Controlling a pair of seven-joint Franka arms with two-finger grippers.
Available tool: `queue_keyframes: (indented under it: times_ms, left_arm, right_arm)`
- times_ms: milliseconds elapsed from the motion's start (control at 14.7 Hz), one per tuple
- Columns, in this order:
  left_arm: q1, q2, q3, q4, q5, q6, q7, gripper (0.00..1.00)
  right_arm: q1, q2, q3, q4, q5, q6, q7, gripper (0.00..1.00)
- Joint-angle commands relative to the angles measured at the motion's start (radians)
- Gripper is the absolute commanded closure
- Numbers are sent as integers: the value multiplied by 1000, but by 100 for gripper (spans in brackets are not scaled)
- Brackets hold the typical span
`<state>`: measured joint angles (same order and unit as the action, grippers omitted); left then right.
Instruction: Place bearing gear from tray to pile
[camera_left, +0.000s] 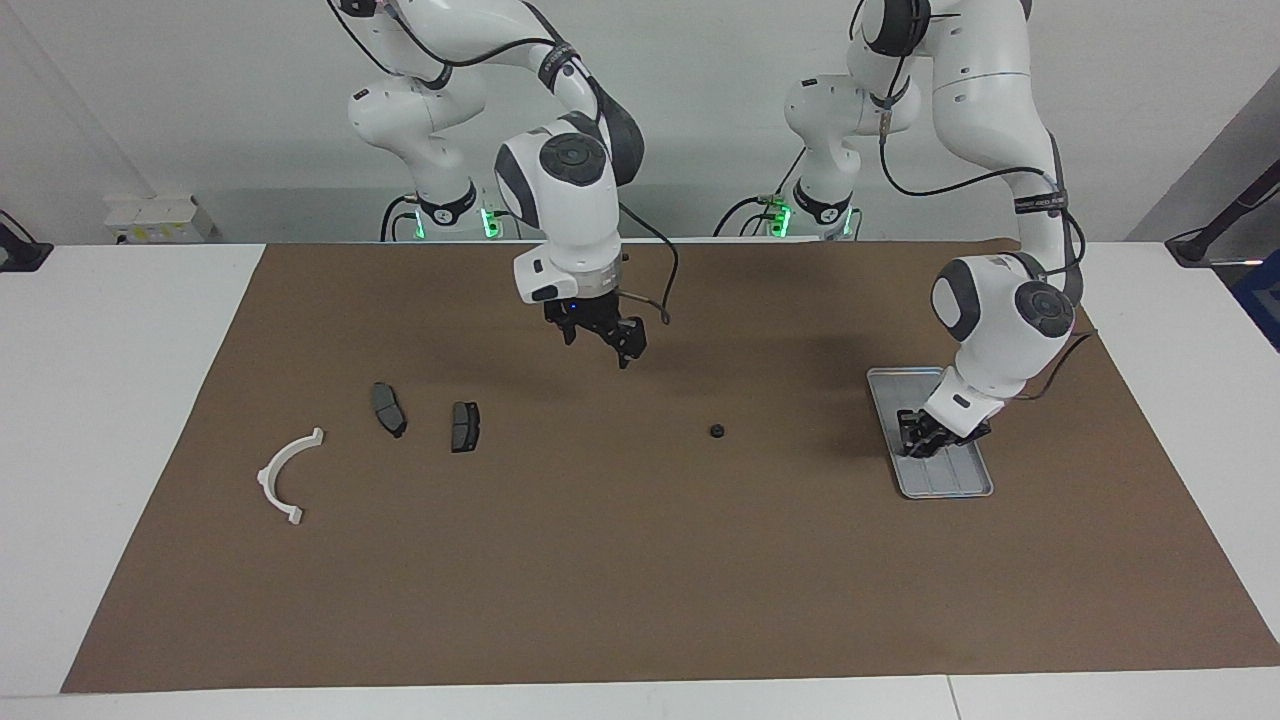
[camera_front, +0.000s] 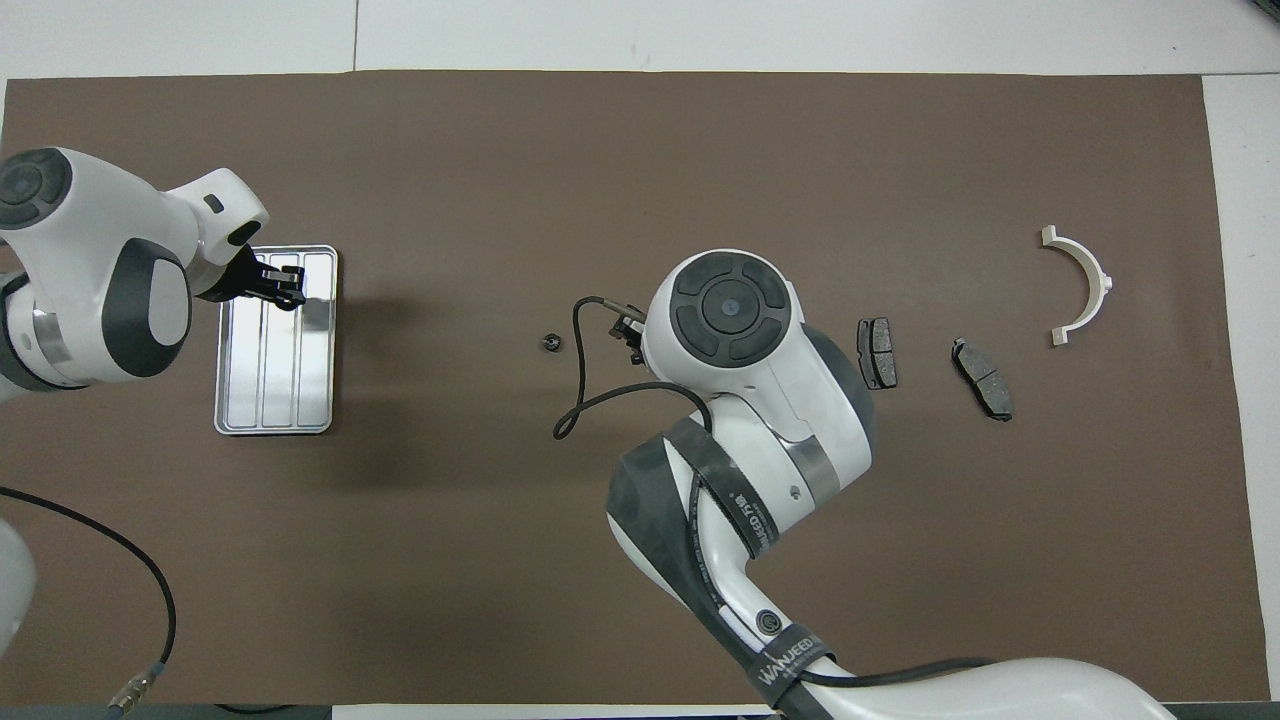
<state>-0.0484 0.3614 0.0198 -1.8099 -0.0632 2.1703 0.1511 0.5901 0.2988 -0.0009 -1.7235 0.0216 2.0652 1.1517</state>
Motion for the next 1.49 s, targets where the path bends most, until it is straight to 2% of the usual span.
queue_keyframes:
  times_ms: [0, 204, 339, 475, 747, 1425]
  left_arm:
    - [-4, 18, 11, 102, -18, -105, -8, 100]
    - [-5, 14, 11, 103, -20, -112, -13, 100]
    - [-7, 13, 11, 90, -18, -98, -21, 100]
    - [-17, 11, 11, 80, -18, -81, -54, 100]
    - [-37, 5, 11, 52, -17, -36, -136, 100]
    - [-39, 1, 11, 17, -17, 11, -140, 100]
  right_arm:
    - [49, 124, -7, 126, -31, -17, 72, 0]
    - [93, 262, -4, 260, -98, -25, 186, 0]
    - [96, 310, -4, 303, -103, -40, 220, 0]
    - [112, 379, -2, 395, -103, -43, 252, 0]
    - [132, 451, -2, 495, -100, -43, 264, 0]
    - [159, 523, -1, 498, -103, 0, 261, 0]
